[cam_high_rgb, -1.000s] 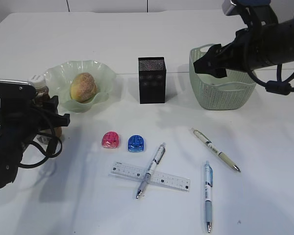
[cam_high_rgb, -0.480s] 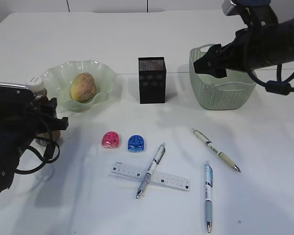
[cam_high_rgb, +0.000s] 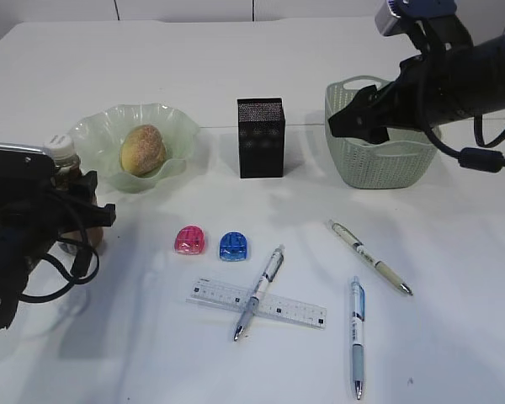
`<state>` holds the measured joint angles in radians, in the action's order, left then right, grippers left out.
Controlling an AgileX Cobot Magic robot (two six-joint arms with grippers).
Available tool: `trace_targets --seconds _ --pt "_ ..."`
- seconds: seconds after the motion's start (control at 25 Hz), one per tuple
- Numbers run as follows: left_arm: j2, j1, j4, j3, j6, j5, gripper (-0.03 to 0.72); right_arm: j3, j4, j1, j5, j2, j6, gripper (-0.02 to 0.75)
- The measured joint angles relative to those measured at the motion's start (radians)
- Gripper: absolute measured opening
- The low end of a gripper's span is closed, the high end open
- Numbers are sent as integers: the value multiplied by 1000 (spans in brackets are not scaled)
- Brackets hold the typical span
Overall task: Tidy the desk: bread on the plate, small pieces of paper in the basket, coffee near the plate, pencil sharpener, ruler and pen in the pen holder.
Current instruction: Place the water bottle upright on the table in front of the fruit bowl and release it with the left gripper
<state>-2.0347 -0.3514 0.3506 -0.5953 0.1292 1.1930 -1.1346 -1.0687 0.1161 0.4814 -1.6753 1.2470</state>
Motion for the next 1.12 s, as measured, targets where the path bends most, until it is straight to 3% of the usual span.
trace_targets --seconds 0.24,0.64,1.12 --pt "19 0 -7 23 -2 -6 307 0 60 0 10 49 -73 585" --pt "34 0 -9 32 -2 -22 307 0 281 0 33 131 -322 585" --pt "35 0 -11 32 -13 -23 307 0 324 0 93 205 -375 585"
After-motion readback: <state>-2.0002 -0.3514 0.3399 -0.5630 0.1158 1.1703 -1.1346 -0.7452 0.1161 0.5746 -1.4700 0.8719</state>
